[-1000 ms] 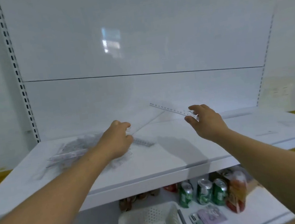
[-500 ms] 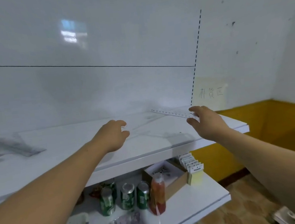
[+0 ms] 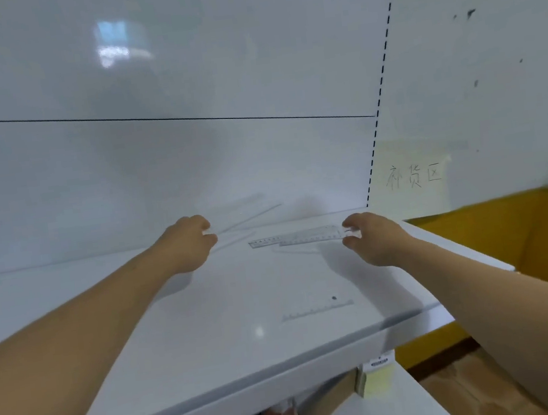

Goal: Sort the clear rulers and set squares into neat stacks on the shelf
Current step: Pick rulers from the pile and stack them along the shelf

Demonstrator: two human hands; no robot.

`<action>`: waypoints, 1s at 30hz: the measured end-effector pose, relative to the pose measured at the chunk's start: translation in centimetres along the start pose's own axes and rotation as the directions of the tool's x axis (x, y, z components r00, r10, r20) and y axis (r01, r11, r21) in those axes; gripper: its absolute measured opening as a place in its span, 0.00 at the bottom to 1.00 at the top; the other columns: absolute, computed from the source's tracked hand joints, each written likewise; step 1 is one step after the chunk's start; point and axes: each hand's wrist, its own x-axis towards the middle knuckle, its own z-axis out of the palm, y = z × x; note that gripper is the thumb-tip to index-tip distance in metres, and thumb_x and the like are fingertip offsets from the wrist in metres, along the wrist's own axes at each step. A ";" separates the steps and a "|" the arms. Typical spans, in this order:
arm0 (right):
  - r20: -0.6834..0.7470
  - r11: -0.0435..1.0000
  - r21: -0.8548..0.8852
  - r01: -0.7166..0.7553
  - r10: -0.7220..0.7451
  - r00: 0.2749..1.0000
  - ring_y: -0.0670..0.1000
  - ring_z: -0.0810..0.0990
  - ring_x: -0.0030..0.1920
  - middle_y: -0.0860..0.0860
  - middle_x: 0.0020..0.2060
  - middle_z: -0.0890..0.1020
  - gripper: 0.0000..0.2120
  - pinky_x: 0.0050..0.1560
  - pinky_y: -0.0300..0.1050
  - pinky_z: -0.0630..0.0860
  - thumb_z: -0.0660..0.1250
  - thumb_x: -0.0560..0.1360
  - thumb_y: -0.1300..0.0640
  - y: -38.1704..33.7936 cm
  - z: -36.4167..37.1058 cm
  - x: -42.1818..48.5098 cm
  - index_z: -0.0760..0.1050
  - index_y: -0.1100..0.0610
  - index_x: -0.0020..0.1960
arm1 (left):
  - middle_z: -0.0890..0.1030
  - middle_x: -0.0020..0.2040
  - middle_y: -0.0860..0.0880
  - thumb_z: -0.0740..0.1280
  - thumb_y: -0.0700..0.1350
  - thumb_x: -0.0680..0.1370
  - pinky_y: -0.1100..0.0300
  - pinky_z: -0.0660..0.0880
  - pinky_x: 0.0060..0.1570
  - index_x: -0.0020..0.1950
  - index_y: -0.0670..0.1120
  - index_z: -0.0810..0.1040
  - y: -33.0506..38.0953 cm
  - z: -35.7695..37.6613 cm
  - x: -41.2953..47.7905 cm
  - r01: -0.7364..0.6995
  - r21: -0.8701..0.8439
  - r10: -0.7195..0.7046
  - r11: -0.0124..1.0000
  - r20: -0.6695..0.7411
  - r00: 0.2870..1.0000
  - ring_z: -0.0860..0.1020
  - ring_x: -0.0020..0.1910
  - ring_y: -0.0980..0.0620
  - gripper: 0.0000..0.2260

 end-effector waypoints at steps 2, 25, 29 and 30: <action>0.051 0.998 -0.028 0.053 -0.051 0.997 0.55 0.73 0.62 0.53 0.65 0.73 0.20 0.62 0.48 0.69 0.60 0.79 0.49 0.0 0.6 2.4 0.67 0.52 0.69 | 0.68 0.70 0.44 0.58 0.49 0.81 0.56 0.65 0.64 0.71 0.45 0.67 0.5 0.7 1.3 -0.007 -0.024 0.008 1.000 0.035 0.999 0.68 0.67 0.44 0.19; 0.400 0.936 0.070 0.344 -0.342 0.850 0.54 0.59 0.74 0.53 0.76 0.56 0.46 0.72 0.50 0.58 0.55 0.71 0.28 8.9 3.0 13.9 0.48 0.57 0.77 | 0.66 0.71 0.52 0.62 0.52 0.79 0.62 0.61 0.65 0.67 0.54 0.71 8.1 7.7 6.0 0.130 -0.026 -0.128 0.991 0.072 0.989 0.67 0.69 0.51 0.17; 0.383 0.926 -0.027 0.377 -0.339 0.859 0.52 0.58 0.74 0.50 0.75 0.58 0.43 0.73 0.52 0.56 0.49 0.72 0.27 10.8 3.3 13.4 0.52 0.56 0.77 | 0.67 0.71 0.53 0.60 0.51 0.80 0.65 0.59 0.64 0.70 0.52 0.69 9.6 8.8 7.0 0.082 0.005 -0.082 0.997 0.151 0.985 0.66 0.69 0.53 0.18; 0.376 0.923 -0.031 0.384 -0.345 0.860 0.52 0.56 0.75 0.50 0.76 0.57 0.43 0.74 0.52 0.55 0.48 0.73 0.28 11.0 3.4 13.3 0.52 0.55 0.77 | 0.67 0.72 0.53 0.60 0.51 0.80 0.64 0.59 0.65 0.71 0.52 0.67 9.8 9.0 7.2 0.083 0.019 -0.085 0.996 0.164 0.983 0.66 0.70 0.52 0.19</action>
